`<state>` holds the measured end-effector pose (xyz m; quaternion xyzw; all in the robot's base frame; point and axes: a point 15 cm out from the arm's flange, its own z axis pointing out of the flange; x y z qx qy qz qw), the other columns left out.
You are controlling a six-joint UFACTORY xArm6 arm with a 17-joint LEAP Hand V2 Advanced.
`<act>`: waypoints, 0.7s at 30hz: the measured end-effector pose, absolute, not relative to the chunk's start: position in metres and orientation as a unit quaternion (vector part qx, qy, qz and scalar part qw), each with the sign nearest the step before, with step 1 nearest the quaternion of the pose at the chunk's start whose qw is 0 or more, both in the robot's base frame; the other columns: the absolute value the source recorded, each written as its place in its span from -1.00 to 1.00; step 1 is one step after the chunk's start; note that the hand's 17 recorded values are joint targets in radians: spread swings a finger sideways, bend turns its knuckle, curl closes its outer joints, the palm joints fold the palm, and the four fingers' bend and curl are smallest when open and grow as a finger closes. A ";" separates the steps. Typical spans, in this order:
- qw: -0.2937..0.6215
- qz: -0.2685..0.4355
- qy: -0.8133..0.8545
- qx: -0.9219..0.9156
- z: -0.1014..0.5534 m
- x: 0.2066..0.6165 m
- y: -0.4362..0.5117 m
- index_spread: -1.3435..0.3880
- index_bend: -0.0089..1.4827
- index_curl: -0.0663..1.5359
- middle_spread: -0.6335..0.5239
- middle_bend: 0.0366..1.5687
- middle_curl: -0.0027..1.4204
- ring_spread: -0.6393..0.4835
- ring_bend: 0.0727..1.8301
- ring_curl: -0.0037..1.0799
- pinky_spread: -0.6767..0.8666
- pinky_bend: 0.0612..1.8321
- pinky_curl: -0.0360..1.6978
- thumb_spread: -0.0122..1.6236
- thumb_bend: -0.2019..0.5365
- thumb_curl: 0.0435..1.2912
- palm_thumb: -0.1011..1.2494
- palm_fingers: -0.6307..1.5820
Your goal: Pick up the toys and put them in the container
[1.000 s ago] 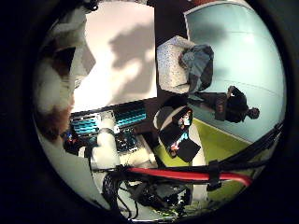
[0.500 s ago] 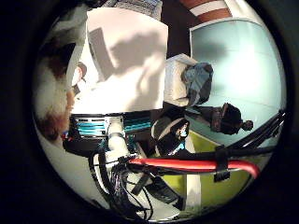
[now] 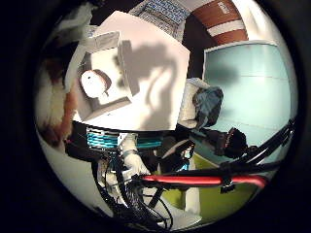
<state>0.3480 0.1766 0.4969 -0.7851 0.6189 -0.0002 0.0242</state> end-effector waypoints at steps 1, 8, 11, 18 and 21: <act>0.032 -0.002 0.618 -0.785 0.498 0.351 0.179 0.16 0.12 0.34 -0.34 0.37 0.46 -0.32 0.40 0.44 -0.46 0.12 0.35 0.43 -0.54 -0.13 0.37 0.48; 0.052 0.027 0.604 -0.795 0.500 0.346 0.196 0.02 -0.46 -0.05 -0.12 -0.38 -0.03 0.00 -0.10 -0.03 -0.14 -0.23 0.10 0.48 -0.52 -0.41 0.10 -0.35; 0.051 0.027 0.601 -0.797 0.498 0.347 0.197 0.01 -0.56 -0.20 0.02 -0.58 -0.21 0.29 -0.30 -0.22 0.24 -0.29 -0.01 0.46 -0.51 -0.47 0.07 -0.40; 0.048 0.027 0.600 -0.798 0.496 0.350 0.190 0.01 -0.69 -0.38 0.10 -0.75 -0.41 0.47 -0.56 -0.46 0.58 -0.47 -0.26 0.44 -0.50 -0.51 0.08 -0.33; 0.044 0.026 0.606 -0.794 0.496 0.350 0.183 0.01 -0.72 -0.41 0.11 -0.80 -0.46 0.48 -0.62 -0.50 0.59 -0.54 -0.33 0.44 -0.50 -0.52 0.08 -0.29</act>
